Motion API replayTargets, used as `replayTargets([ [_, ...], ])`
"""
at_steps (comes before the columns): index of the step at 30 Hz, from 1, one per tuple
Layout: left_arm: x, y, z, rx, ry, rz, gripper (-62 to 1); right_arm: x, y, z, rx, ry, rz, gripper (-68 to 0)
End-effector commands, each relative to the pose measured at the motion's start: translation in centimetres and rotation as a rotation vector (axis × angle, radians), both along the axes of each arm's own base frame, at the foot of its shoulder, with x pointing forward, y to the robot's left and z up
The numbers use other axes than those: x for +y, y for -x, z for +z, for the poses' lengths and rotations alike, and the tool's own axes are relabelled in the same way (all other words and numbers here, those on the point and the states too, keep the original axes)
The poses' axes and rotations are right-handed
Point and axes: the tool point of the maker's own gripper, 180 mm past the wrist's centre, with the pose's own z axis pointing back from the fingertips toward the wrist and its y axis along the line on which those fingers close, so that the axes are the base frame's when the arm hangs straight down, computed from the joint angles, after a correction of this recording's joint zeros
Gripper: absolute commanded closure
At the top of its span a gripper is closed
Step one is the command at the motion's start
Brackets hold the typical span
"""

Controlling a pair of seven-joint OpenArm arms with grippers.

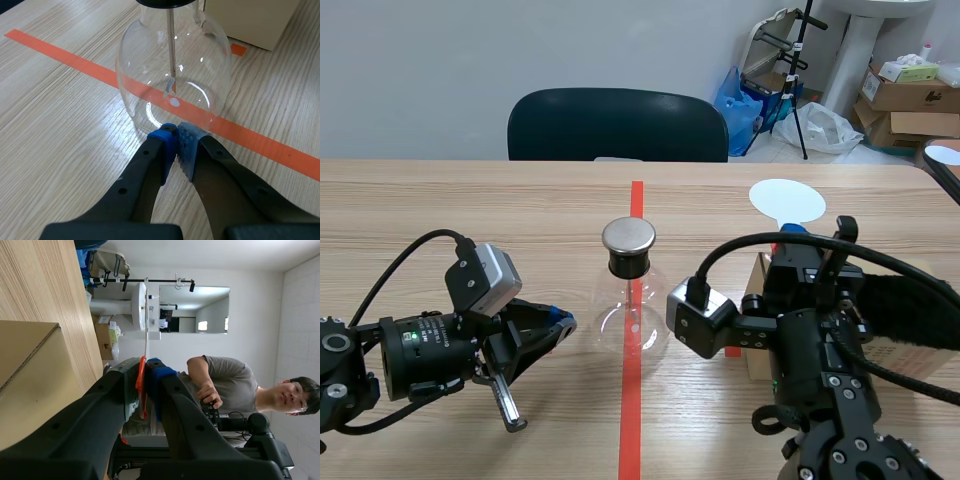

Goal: Do the electroscope experiment

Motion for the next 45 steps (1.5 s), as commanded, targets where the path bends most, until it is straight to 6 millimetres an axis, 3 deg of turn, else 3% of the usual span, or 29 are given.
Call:
replayTargets([
  [1,-0.5,-0.7,1.3,-0.032,0.032,-0.002,-2.7,-0.1,-0.4,1.5,-0.047,-0.013,-0.004,-1.0],
  [19,-0.5,-0.7,1.3,-0.032,0.032,-0.002,-2.7,0.0,-0.3,1.8,-0.066,-0.025,0.0,-1.1],
  [25,-0.5,-0.7,1.3,-0.032,0.032,-0.002,-2.7,0.0,0.7,3.0,-0.111,-0.059,0.005,-1.1],
  [32,-0.2,-0.6,1.3,-0.032,0.026,-0.003,-2.7,-0.9,2.7,3.1,-0.082,-0.064,0.011,-1.1],
  [38,1.3,0.9,2.8,-0.062,0.027,0.0,-2.7,-1.9,4.9,3.0,-0.101,-0.034,0.049,-1.0],
  [45,1.8,5.6,6.7,-0.074,0.077,-0.057,-2.7,-2.3,6.2,2.9,-0.126,-0.013,0.141,-1.0],
])
